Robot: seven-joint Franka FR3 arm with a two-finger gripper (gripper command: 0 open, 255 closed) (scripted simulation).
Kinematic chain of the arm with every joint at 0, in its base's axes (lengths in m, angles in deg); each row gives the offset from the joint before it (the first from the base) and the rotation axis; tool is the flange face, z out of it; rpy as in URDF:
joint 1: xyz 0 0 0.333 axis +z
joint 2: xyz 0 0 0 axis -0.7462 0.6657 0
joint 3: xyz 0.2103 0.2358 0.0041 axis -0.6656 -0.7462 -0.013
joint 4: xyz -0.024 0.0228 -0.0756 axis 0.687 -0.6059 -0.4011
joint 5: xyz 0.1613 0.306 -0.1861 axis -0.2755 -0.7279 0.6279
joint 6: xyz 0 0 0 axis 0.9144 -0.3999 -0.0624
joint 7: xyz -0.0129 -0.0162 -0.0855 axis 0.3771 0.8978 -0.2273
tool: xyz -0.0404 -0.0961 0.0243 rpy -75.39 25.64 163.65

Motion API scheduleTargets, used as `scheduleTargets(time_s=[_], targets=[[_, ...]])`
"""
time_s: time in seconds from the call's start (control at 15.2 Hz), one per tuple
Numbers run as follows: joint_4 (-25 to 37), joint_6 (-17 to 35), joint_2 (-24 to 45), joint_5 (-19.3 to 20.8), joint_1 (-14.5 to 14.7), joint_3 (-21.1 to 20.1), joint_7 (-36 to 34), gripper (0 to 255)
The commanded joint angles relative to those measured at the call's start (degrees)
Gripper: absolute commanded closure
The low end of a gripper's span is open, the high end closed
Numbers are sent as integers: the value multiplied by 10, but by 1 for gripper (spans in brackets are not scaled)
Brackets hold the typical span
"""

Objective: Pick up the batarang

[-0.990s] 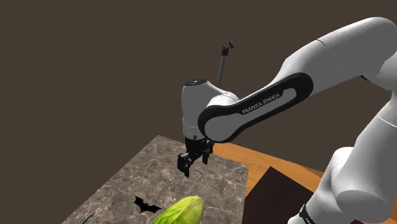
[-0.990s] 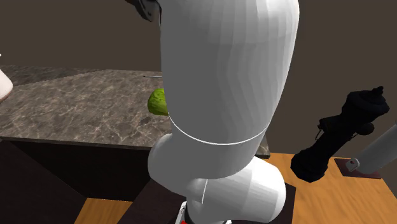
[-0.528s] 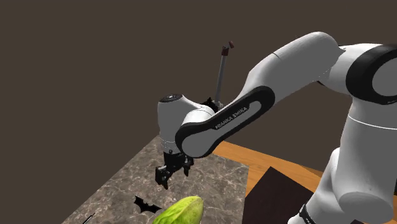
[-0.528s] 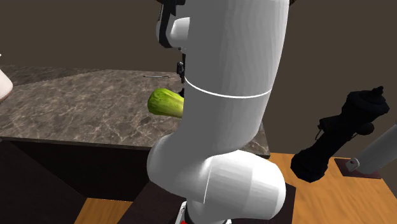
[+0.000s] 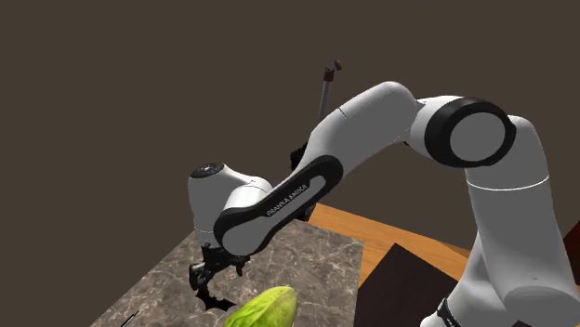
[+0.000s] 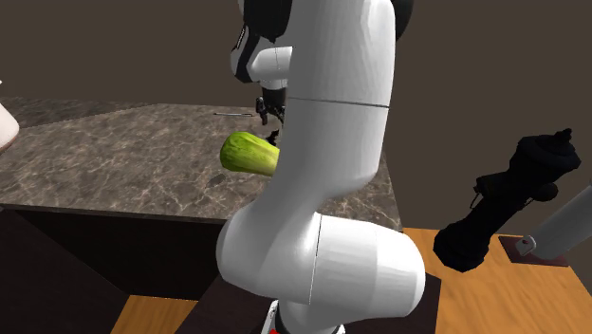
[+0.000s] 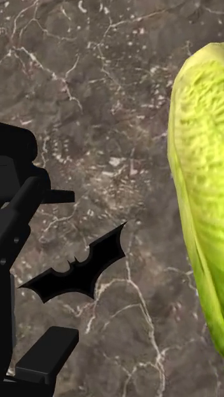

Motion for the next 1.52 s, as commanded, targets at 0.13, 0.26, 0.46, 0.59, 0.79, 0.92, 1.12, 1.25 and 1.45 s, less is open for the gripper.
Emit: scheduleTargets(time_s=[0.13, 0.26, 0.46, 0.59, 0.79, 0.92, 1.12, 1.25, 1.45], targets=[[91, -13, 76, 16, 31, 13, -23, 0], [91, -3, 87, 20, 33, 16, -24, 0], [92, 12, 102, 25, 36, 20, -26, 0], [94, 23, 116, 29, 38, 24, -28, 0], [94, 23, 116, 29, 38, 24, -28, 255], [94, 23, 116, 29, 38, 24, -28, 255], [93, 24, 116, 29, 38, 24, -28, 255], [94, 24, 116, 29, 39, 24, -28, 255], [93, 19, 111, 27, 37, 22, -27, 255]])
